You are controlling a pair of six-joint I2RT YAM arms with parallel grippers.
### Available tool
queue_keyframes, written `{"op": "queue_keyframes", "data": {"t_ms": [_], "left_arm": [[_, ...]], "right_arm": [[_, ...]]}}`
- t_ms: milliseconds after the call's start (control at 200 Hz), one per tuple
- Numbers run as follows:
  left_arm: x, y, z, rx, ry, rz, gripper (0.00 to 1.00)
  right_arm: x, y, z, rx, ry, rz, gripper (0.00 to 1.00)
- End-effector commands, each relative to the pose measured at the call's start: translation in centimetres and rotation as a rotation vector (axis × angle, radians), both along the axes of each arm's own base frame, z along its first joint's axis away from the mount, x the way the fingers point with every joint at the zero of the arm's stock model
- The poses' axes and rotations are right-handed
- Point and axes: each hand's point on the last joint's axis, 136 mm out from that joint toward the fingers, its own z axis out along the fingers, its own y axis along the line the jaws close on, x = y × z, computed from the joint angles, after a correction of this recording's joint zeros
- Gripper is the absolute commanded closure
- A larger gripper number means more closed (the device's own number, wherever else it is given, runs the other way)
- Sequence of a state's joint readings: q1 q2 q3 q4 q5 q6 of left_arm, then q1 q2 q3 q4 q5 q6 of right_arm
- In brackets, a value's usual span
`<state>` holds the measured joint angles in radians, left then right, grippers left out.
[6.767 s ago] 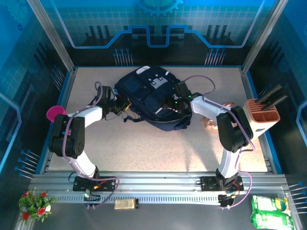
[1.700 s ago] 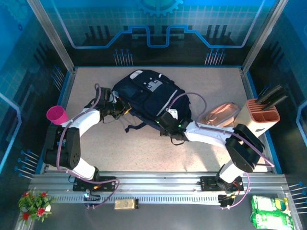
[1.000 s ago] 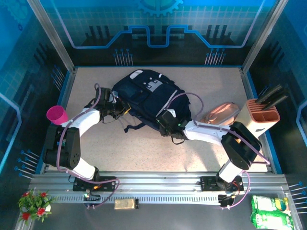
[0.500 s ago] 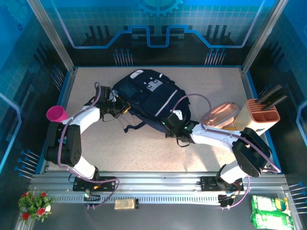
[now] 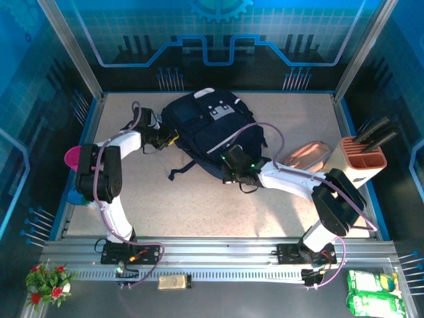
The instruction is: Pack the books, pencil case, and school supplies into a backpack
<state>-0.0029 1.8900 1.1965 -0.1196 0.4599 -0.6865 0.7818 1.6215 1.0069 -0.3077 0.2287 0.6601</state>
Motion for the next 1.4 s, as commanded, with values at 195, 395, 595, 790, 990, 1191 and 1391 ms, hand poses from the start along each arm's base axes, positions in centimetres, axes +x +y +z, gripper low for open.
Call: {"op": "queue_keyframes", "data": {"t_ms": [195, 395, 595, 790, 990, 1191, 1391], "left_arm": [[0.1, 6.2, 1.5, 0.094, -0.052, 0.199, 0.50], [-5.1, 4.8, 1.5, 0.002, -0.002, 0.200, 0.36], [-8.6, 1.5, 0.4, -0.222, 0.041, 0.202, 0.34], [-9.4, -0.5, -0.4, -0.252, 0.047, 0.233, 0.36], [-8.9, -1.0, -1.7, -0.252, 0.068, 0.244, 0.44], [-8.4, -1.4, -2.7, -0.246, 0.083, 0.233, 0.70], [-8.0, -0.9, -2.6, -0.195, 0.073, 0.229, 0.91]], "right_arm": [[0.8, 9.9, 1.7, 0.183, 0.034, 0.206, 1.00], [1.2, 14.5, 2.3, 0.250, 0.053, 0.271, 1.00], [1.0, 16.3, 2.0, 0.273, 0.085, 0.306, 1.00], [0.9, 16.4, 1.8, 0.259, 0.098, 0.320, 1.00], [0.5, 16.1, 1.4, 0.248, 0.117, 0.317, 1.00], [0.1, 15.1, 1.0, 0.206, 0.135, 0.300, 1.00], [-0.3, 10.5, 0.5, 0.077, 0.141, 0.233, 1.00]]}}
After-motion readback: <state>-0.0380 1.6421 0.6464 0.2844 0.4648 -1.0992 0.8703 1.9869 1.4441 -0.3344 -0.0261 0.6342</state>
